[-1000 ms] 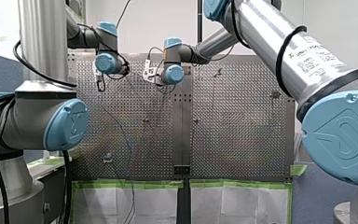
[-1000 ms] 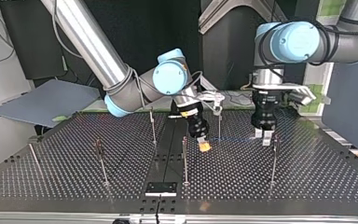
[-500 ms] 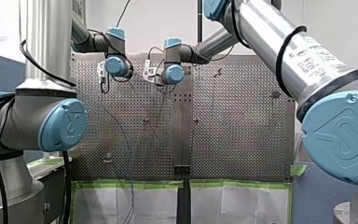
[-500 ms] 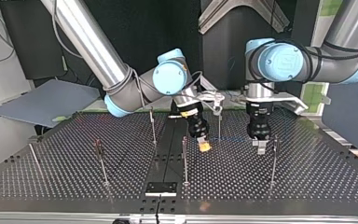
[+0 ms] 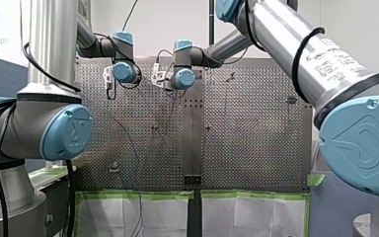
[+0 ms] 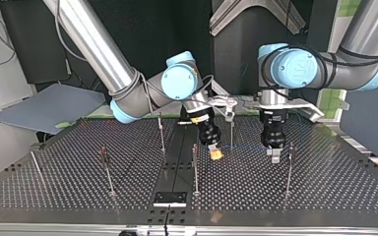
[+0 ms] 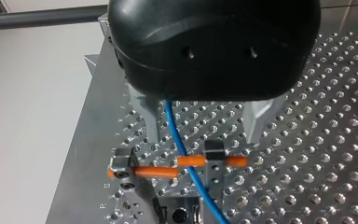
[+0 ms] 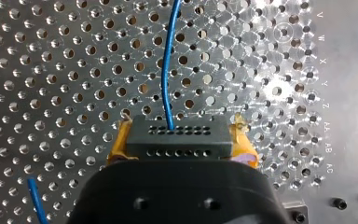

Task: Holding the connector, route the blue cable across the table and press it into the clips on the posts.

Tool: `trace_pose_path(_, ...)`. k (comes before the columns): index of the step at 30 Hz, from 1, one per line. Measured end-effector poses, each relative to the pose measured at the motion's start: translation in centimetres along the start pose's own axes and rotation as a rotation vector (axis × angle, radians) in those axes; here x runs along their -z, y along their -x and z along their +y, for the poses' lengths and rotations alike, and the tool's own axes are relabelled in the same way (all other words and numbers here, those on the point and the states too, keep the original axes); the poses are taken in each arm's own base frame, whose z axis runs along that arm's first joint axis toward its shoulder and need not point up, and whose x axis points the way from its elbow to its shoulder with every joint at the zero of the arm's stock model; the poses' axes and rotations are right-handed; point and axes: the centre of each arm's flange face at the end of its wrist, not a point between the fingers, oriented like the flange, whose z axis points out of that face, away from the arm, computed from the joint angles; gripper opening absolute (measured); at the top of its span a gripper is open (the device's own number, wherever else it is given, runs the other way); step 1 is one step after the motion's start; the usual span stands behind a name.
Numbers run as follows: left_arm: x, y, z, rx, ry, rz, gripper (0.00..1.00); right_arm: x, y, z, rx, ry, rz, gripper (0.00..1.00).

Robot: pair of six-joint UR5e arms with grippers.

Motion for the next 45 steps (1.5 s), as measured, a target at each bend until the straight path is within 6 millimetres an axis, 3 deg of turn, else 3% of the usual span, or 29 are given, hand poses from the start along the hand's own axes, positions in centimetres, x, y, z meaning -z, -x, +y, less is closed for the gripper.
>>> trace_pose_path(1,0.0,0.0,0.0,0.001,0.000,0.001,0.38,0.0,0.0,0.0,0.000,0.000,0.000,0.00)
trace_pose_path(3,0.0,-0.1,0.0,0.006,0.000,0.003,0.15,0.0,0.0,0.0,0.000,0.000,0.000,0.00)
trace_pose_path(4,0.1,-0.1,0.0,0.008,0.000,0.004,0.15,0.0,0.0,0.0,0.000,0.000,0.000,0.00)
trace_pose_path(6,0.1,-0.1,0.0,0.012,0.002,0.008,0.00,0.0,0.0,0.0,0.000,0.000,0.000,0.00)
trace_pose_path(16,0.7,-0.9,0.3,0.008,0.027,0.042,0.00,0.2,0.3,0.1,0.002,0.003,-0.016,0.00)
trace_pose_path(24,2.6,-3.5,0.5,-0.013,0.057,0.099,0.00,0.7,1.7,0.3,0.006,0.010,-0.050,0.00)
trace_pose_path(41,5.9,-8.4,0.7,0.015,0.055,0.114,0.00,3.3,7.9,2.5,0.021,0.045,-0.183,0.00)
trace_pose_path(45,6.9,-10.4,0.7,0.024,0.045,0.141,0.00,4.1,9.4,3.1,0.031,0.053,-0.217,0.00)
